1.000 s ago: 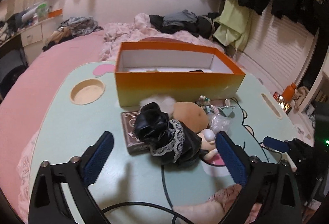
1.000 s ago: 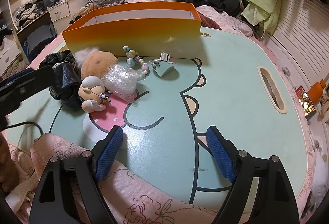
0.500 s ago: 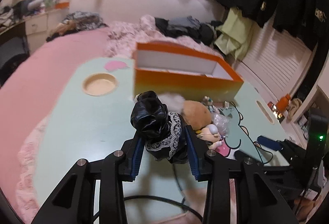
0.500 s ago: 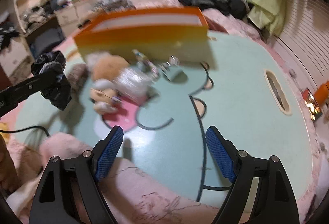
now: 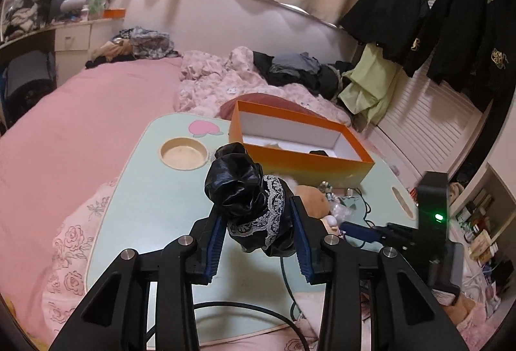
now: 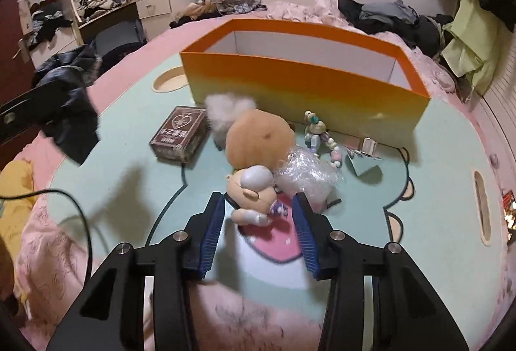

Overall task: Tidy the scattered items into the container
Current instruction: 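Grasp the black lace-trimmed bag with the left gripper while the right grasps the white-haired figurine, then carry the bag and figurine over the orange box and open both grippers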

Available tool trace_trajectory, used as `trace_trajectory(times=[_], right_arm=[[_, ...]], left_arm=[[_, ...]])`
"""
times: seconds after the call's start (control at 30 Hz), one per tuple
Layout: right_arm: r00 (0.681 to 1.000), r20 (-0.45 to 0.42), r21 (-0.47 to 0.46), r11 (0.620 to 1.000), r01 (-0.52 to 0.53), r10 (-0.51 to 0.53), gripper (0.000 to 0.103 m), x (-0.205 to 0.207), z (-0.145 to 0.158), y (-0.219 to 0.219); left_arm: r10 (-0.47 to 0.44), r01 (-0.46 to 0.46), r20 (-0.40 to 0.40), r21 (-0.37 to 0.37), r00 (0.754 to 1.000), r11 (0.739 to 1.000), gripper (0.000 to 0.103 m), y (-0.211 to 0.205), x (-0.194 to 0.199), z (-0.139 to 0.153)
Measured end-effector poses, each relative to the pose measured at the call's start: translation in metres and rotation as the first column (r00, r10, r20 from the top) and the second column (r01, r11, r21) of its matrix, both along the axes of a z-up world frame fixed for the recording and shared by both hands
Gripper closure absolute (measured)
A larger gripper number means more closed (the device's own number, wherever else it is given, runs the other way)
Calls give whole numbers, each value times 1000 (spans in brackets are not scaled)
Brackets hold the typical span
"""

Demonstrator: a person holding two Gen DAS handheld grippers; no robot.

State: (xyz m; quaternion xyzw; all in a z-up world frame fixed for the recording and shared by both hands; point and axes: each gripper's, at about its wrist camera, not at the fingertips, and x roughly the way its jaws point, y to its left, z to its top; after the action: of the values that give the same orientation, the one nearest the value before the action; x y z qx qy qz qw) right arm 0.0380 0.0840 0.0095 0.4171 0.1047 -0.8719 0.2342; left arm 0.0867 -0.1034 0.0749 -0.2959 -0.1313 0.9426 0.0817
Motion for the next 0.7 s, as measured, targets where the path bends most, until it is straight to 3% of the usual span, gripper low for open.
trace_trajectory(times=[0.2,0.43,0.7], right_arm=[[1000,-2,36,999,4,-4,61,-2,-7,-8],[998,-45,-110,993,48,-53,61,23,12,29],[987,-34,-181,972,150,-158,62,40,12,65]], left_arm=[[-13,12,15,9,1000,1000,66,6,-1,-4],[-66,68,44,-25,997,997,66,27,-1,-14],[-168,178,128,-70,977,982,66,69,-8,-36]])
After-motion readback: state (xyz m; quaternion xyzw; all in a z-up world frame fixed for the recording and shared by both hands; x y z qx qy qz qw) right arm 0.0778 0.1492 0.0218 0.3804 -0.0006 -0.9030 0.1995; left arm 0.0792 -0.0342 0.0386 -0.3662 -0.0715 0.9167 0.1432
